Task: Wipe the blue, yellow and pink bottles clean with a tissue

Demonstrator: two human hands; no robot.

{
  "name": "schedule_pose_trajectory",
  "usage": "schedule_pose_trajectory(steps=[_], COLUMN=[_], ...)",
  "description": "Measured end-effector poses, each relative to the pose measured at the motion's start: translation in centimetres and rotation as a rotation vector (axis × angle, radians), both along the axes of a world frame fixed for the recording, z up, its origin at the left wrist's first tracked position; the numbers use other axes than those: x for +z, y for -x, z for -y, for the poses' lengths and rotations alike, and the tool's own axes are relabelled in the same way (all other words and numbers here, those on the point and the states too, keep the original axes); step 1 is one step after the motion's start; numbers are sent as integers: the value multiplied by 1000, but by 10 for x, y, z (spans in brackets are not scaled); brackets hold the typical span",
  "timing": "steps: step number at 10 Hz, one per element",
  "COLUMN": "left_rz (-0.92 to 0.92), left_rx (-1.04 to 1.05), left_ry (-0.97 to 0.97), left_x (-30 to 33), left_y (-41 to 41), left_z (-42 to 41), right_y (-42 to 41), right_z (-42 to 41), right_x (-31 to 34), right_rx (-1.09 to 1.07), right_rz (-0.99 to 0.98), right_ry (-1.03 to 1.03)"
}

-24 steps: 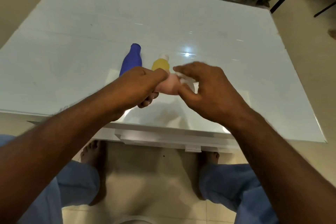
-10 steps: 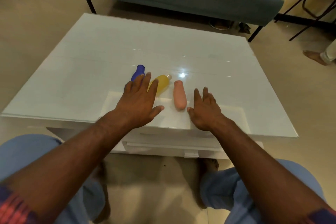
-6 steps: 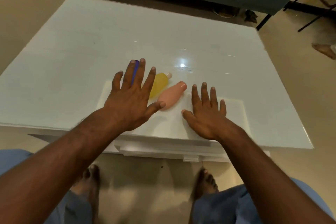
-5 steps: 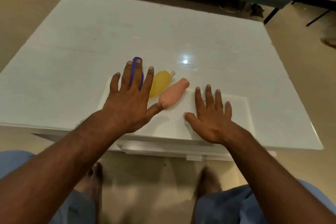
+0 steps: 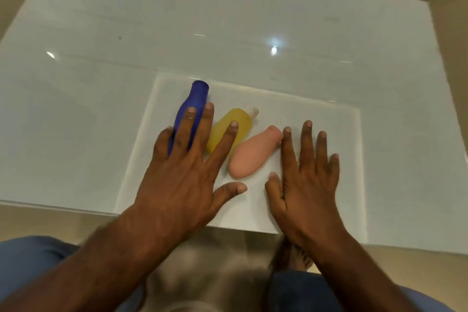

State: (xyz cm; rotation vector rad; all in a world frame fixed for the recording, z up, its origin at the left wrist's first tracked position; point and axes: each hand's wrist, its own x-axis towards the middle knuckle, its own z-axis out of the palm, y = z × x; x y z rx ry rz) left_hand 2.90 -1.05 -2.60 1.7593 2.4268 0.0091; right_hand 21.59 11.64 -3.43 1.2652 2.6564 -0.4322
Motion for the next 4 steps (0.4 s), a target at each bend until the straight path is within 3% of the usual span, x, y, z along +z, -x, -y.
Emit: schedule_pose_trajectory(steps=[2,4], left_rz=[-4,100], left_rx=[-12,9], left_ry=[161,320], left_x=[8,58], left_y=[-6,-1], left_z=[-5,-8], right_y=[-3,-8], right_z=[3,3], right_x=[-7,38], right_rx=[-20,6], right_rz=[54,175], right_ry=[30,85])
